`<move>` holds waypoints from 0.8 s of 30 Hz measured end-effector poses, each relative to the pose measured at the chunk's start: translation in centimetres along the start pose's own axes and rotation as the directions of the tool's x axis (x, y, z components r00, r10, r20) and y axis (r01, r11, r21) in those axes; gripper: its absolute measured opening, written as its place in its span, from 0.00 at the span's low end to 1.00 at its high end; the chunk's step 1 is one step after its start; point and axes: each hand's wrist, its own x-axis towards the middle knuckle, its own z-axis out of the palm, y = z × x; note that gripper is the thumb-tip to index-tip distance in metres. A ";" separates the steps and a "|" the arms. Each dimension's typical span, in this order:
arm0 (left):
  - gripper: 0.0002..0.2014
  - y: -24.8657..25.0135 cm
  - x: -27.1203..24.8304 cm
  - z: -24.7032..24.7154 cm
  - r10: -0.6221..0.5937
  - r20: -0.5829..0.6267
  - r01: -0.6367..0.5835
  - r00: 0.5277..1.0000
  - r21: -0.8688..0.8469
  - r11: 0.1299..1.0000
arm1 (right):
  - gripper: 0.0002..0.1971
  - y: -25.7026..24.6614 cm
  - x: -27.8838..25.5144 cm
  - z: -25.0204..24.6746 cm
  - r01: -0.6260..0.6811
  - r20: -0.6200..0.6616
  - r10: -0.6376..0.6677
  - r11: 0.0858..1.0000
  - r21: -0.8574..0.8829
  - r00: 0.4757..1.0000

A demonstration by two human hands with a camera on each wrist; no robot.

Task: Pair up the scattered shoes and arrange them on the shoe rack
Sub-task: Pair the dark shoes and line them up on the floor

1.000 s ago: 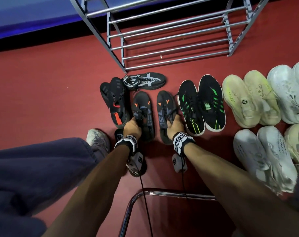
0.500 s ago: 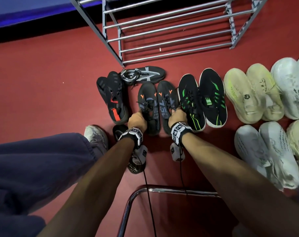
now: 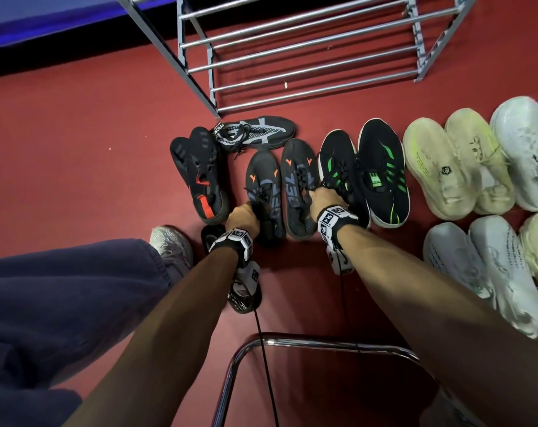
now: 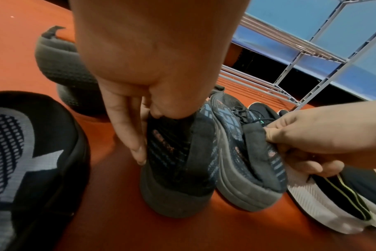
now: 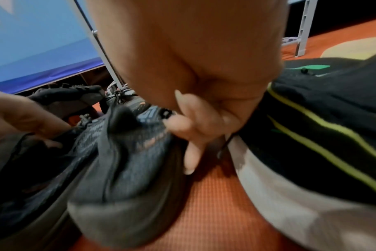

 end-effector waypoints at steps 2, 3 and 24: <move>0.14 -0.2 -0.1 0.3 0.020 -0.016 -0.020 1.000 -0.034 0.999 | 0.16 -0.3 0.4 -0.5 0.000 0.071 0.003 0.999 -0.044 0.997; 0.14 -0.3 -0.1 0.4 0.026 -0.024 -0.027 0.999 -0.054 0.998 | 0.15 -0.4 0.6 -0.8 -0.002 0.096 0.009 0.997 -0.074 0.995; 0.16 0.2 -0.1 0.4 -0.026 -0.110 0.011 0.994 -0.134 0.991 | 0.14 1.2 -0.1 -0.2 0.122 0.104 -0.106 0.978 -0.166 0.989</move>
